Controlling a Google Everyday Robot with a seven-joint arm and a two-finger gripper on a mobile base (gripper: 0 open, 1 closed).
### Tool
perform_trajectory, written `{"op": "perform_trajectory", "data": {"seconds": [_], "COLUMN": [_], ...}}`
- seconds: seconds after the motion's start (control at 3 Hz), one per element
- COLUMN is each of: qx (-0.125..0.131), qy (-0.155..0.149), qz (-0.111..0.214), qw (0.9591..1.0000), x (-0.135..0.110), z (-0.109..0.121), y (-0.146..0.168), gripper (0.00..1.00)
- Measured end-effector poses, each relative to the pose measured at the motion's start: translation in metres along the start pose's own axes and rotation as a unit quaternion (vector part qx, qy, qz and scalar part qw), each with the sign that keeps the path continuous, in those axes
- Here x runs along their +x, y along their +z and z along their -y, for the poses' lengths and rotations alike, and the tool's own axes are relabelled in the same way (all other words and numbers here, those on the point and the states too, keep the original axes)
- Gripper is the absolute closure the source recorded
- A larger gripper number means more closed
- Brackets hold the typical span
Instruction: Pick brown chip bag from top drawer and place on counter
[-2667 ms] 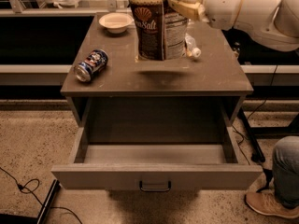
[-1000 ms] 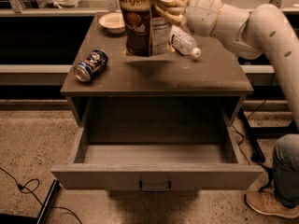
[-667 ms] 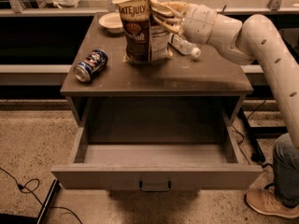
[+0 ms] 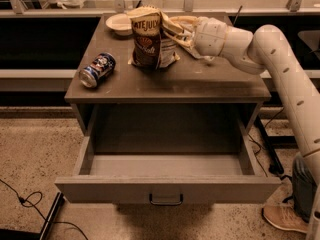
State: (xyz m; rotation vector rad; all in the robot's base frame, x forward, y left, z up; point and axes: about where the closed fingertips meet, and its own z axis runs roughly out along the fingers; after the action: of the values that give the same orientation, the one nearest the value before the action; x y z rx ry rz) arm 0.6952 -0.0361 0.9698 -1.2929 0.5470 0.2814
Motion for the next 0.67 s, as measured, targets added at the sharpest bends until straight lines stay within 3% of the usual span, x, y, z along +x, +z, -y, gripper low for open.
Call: {"op": "perform_trajectory", "data": {"seconds": [0.33,0.67], "qx": [-0.021,-0.023], "qy": [-0.011,-0.011], "qz": [0.009,0.013], "qw": [0.9997,0.9996], "x": [0.0040,0.0021], "z": [-0.0072,-0.0080], "y": [-0.0094,-0.0060], "gripper": [1.00,0.82]}}
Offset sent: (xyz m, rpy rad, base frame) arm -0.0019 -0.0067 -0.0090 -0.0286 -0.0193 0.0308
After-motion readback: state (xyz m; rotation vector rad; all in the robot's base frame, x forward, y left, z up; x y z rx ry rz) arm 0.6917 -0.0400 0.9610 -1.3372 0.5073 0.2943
